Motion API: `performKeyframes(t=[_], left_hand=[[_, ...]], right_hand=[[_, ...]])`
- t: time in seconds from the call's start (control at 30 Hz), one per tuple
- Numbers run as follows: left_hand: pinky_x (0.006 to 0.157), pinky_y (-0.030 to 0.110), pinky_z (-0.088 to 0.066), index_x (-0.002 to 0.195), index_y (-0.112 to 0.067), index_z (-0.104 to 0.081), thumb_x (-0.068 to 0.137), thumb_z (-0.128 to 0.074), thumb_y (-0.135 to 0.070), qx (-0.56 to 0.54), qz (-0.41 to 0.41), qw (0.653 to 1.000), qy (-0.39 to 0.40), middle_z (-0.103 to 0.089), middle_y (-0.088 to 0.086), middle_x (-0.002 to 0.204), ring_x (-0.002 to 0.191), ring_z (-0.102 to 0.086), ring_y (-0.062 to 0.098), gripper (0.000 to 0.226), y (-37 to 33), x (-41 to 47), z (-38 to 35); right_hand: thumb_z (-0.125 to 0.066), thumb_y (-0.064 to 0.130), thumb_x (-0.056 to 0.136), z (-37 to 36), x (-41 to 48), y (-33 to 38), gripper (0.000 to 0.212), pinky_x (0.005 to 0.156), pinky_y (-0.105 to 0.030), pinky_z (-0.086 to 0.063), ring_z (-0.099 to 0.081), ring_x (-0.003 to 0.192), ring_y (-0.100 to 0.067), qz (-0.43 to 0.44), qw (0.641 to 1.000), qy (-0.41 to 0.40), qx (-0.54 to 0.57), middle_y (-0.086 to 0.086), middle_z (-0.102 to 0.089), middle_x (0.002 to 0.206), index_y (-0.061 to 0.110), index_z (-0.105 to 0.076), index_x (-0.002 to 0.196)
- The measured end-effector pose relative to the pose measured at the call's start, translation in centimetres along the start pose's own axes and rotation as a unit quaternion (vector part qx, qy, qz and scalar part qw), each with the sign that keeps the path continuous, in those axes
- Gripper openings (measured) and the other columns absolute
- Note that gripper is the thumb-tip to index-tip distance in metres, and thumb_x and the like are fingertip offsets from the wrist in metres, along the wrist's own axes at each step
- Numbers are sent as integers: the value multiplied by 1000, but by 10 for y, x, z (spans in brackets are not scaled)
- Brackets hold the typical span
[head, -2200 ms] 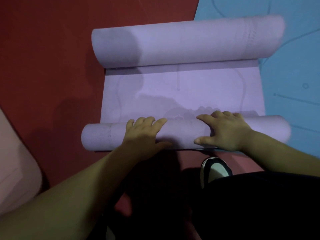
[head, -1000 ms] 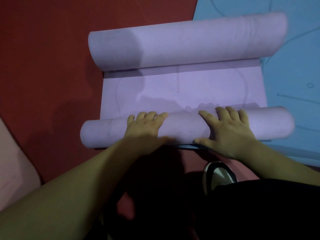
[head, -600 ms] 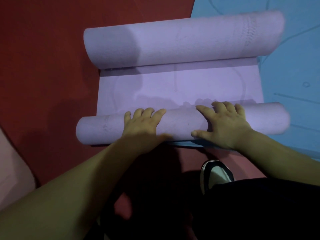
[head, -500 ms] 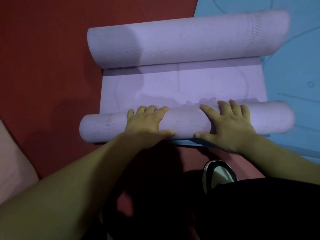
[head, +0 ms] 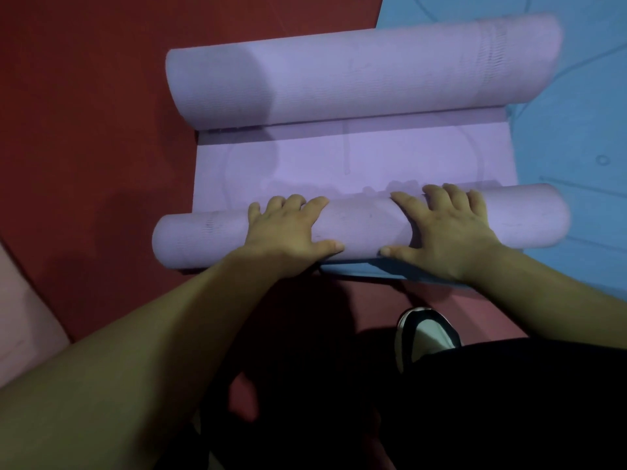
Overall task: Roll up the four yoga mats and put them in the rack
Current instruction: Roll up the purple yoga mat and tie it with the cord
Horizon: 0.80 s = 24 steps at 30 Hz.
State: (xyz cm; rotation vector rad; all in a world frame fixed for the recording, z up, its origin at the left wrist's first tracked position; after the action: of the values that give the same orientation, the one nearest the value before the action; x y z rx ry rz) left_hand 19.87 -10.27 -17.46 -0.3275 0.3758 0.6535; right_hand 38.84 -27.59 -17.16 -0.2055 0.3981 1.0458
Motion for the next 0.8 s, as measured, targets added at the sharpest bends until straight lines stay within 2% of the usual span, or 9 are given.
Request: performKeyframes(t=[0.13, 0.33, 0.5, 0.57, 0.67, 0.8], left_hand=[[115, 58, -16, 154, -43, -23, 82, -44, -84, 2, 3, 1000, 19, -36, -1, 155, 139, -32, 28, 86, 1, 6, 5], [119, 61, -5, 156, -43, -15, 81, -42, -84, 18, 12, 999, -40, -25, 0, 161, 147, -19, 27, 90, -6, -10, -9], [116, 59, -15, 154, -43, -19, 82, -43, -83, 33, -6, 998, -48, -34, -2, 155, 140, -29, 27, 86, -1, 2, -3], [116, 59, -17, 154, -43, -19, 82, -43, -83, 34, -8, 999, -29, -34, -2, 155, 140, -31, 27, 86, 0, 8, 1], [118, 61, -13, 155, -44, -16, 84, -43, -82, 24, 1, 999, -22, -31, 0, 158, 143, -26, 28, 85, 0, 12, 5], [120, 62, -7, 157, -42, -15, 85, -42, -80, 27, 15, 998, -59, -26, 2, 160, 147, -20, 27, 86, -4, 2, -1]], right_hand=[[-17, 97, 65, -2, 1, -1, 104, 116, -58, -18, -28, 143, -39, -1, 1000, -12, 1, -13, -36, 154, 43, -24, 154], [-27, 94, 71, 12, 12, -4, 97, 116, -55, -19, -30, 140, -34, 6, 1000, 20, 0, -8, -35, 154, 44, -19, 154], [-21, 97, 68, 4, 5, -2, 103, 117, -59, -14, -22, 147, -41, 4, 1000, -9, -6, -14, -29, 159, 43, -16, 156], [-22, 95, 69, 1, 5, -2, 103, 116, -61, -16, -25, 144, -42, 4, 1000, -27, -11, -15, -33, 157, 41, -20, 156], [-16, 95, 67, 7, 14, -5, 103, 115, -58, -20, -32, 138, -38, 4, 1000, -17, -19, -11, -37, 153, 41, -22, 154], [-12, 95, 62, 14, 23, -7, 106, 116, -57, -18, -31, 139, -35, 7, 1000, 2, -9, -8, -35, 153, 43, -18, 154]])
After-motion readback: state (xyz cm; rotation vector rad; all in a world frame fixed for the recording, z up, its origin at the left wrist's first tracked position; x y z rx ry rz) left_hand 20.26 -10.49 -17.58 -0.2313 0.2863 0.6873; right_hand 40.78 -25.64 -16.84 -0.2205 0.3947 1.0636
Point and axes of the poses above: each hand's wrist, its own x-axis towards the middle knuckle, its own z-axis out of the back of the hand, y = z × x, the point moved 3 cm from there along x, towards the middle knuckle
